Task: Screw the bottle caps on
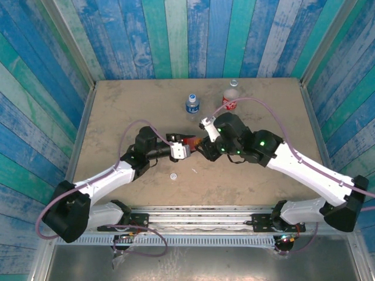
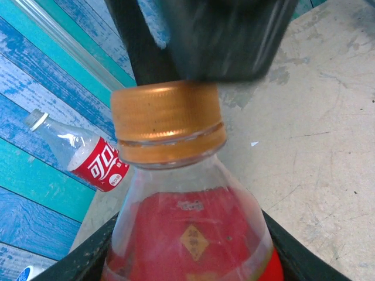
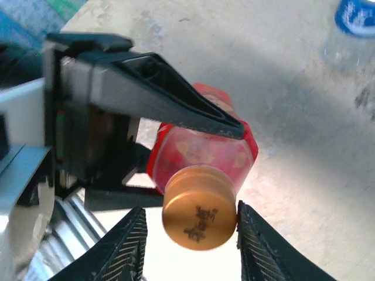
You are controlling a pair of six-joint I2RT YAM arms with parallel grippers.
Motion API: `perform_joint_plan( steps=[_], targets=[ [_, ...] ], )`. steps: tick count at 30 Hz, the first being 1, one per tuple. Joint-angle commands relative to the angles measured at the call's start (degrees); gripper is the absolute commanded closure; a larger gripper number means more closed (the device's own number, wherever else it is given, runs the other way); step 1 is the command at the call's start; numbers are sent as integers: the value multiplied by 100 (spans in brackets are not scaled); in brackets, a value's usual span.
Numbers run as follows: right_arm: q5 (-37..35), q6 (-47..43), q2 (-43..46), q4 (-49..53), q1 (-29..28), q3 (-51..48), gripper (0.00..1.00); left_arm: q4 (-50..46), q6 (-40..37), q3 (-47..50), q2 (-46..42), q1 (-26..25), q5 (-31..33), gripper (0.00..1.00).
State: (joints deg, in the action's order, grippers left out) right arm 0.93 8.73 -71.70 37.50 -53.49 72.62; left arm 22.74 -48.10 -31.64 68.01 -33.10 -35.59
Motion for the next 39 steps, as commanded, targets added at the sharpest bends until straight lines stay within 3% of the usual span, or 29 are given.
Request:
perform_joint_plan(
  steps=[1, 8, 13, 22, 31, 36, 39],
  targets=[
    [-112, -2452, 260, 330, -4, 25, 44, 169, 23, 35, -209, -3, 42, 49],
    [-40, -6027, 203, 632, -82, 274, 43, 34, -80, 26, -235, -3, -74, 49],
    [112, -7204, -36, 785, -82, 556, 44, -4, -77, 0, -218, -3, -40, 49],
    [96, -7309, -549, 853, -78, 793, 56, -15, -77, -18, -200, -3, -122, 49],
    [-239, -7134, -843, 877, -76, 853, 62, -68, -78, -27, -244, -3, -163, 49],
    [-431, -7105, -923, 823, -42, 839, 61, -82, -82, -27, -253, -3, -207, 49],
    [-352, -6985, -960, 921, -29, 907, 69, -64, -80, -19, -261, -3, -126, 49]
  ],
)
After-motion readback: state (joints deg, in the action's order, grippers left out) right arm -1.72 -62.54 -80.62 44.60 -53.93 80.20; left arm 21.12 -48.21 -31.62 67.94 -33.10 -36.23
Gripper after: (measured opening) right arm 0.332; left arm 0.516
